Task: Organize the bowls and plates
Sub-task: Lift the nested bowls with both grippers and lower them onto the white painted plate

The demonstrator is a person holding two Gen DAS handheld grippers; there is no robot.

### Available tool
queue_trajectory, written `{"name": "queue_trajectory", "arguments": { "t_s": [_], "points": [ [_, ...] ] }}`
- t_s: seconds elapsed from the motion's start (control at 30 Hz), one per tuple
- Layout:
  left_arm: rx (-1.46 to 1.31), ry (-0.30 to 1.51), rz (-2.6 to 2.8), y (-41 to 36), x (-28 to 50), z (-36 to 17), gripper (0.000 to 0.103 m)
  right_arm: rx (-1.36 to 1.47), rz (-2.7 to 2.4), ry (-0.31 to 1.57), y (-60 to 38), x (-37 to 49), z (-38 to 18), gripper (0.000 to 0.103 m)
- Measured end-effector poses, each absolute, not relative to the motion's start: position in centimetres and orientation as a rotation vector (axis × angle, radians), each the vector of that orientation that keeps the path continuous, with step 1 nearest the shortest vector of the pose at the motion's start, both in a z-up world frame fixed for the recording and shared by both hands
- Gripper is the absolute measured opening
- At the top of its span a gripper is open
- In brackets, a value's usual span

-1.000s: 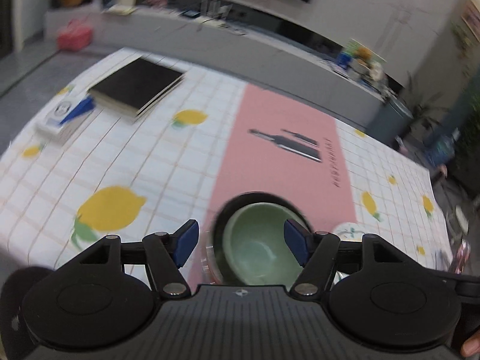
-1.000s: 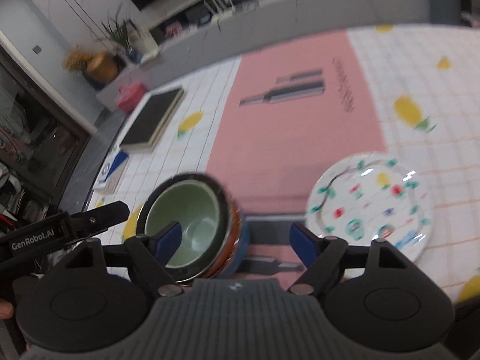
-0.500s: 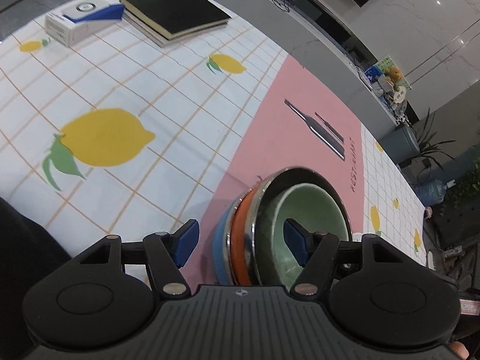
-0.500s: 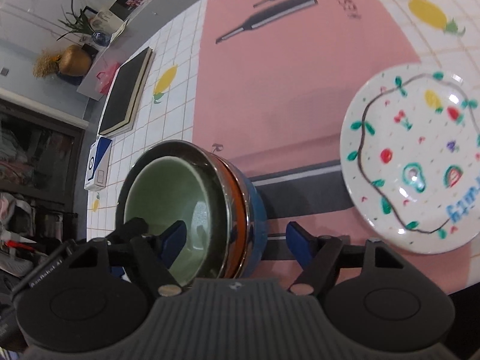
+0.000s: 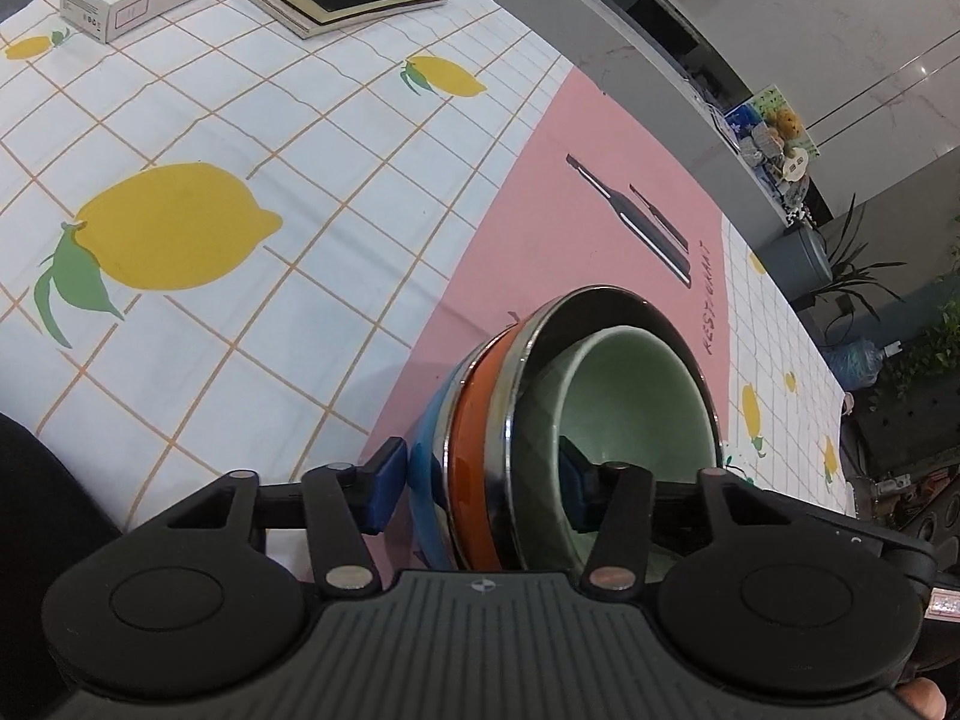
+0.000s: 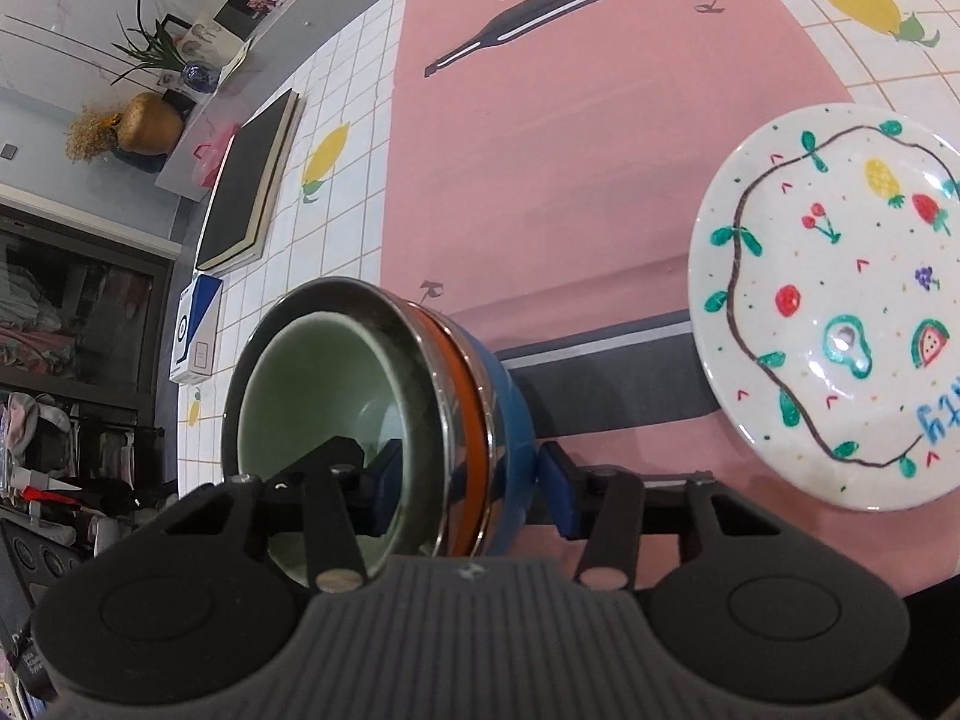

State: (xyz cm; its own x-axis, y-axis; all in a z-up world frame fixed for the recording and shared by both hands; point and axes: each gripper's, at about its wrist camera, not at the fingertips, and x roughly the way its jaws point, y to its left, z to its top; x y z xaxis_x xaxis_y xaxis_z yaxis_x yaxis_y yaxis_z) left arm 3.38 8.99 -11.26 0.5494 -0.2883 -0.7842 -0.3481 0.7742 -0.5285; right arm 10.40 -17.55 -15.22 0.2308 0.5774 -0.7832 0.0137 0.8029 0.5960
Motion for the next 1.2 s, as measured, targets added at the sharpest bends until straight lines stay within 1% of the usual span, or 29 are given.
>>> {"name": "queue_trajectory", "arguments": {
  "t_s": [0.27, 0.53, 0.73, 0.93, 1.2],
  "points": [
    [-0.691, 1.010, 0.040, 8.7, 3.3, -11.2, 0.053, 0.551, 0.399, 1.299, -17.7, 10.2, -15.1, 0.044],
    [-0.697, 1.017, 0.049, 8.8, 3.2, -10.9, 0.053, 0.546, 0.404, 1.282, -17.6, 10.0, -14.7, 0.043],
    [-0.676, 0.996, 0.038, 8.1, 3.4, -9.7, 0.053, 0.556, 0.417, 1.255, -18.6, 9.8, -13.7, 0.043],
    [-0.635, 0.972, -0.015, 5.7, 4.3, -8.2, 0.053, 0.578, 0.404, 1.201, -21.4, 9.7, -12.2, 0.043],
    [-0.589, 0.954, -0.120, 0.4, 6.2, -6.9, 0.053, 0.619, 0.338, 1.129, -27.4, 9.2, -10.3, 0.043]
  ]
}}
